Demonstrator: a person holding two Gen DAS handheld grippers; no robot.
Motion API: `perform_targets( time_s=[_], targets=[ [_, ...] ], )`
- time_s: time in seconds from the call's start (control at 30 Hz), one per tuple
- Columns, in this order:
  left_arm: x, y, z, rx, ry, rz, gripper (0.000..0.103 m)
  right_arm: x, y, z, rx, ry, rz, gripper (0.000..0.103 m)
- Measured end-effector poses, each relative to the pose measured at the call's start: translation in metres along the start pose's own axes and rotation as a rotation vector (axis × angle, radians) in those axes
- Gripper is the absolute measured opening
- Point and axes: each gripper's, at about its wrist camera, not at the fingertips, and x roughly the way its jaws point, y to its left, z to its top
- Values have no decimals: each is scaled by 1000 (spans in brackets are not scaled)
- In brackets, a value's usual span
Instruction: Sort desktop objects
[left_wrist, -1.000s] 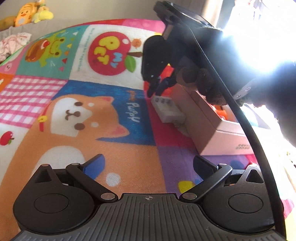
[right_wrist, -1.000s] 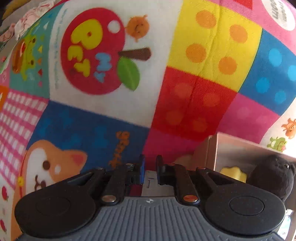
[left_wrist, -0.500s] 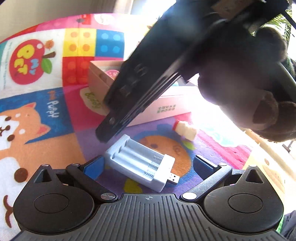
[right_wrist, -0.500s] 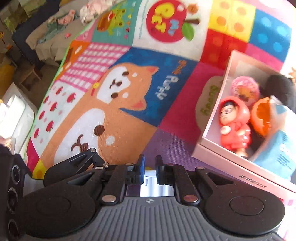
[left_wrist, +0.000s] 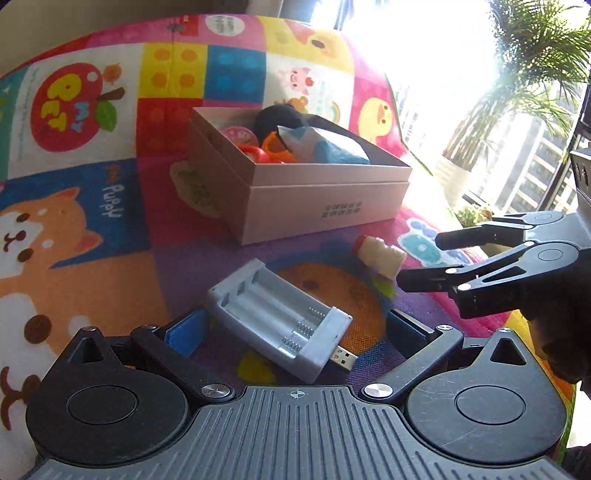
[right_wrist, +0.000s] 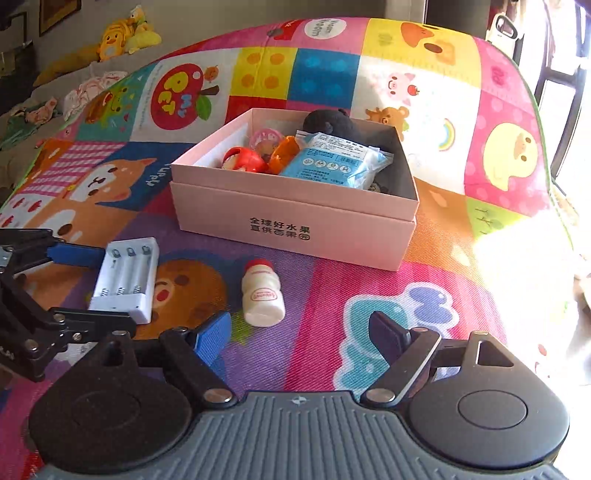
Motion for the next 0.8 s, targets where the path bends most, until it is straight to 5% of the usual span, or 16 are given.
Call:
perform_targets(
  time_s=[0.1,0.3,0.43,0.57,0.8],
  targets=[
    [1,-20,-6,29,21,-16,103,2,-10,-8,31,-60,-153,95],
    [-1,-49,-11,119,73,-106,103,-20,-44,-33,226,-22,44,103],
    [-8,-49,-1,135,14,-26,103,-28,-50,-53,281,2,101,103],
    [-1,-29,18,48,-33,121,103,-29,-47,-55,274,-14,114,103],
    [33,6,26,-95,23,13,103,-28,-42,-55,252,-5,112,103]
  ],
)
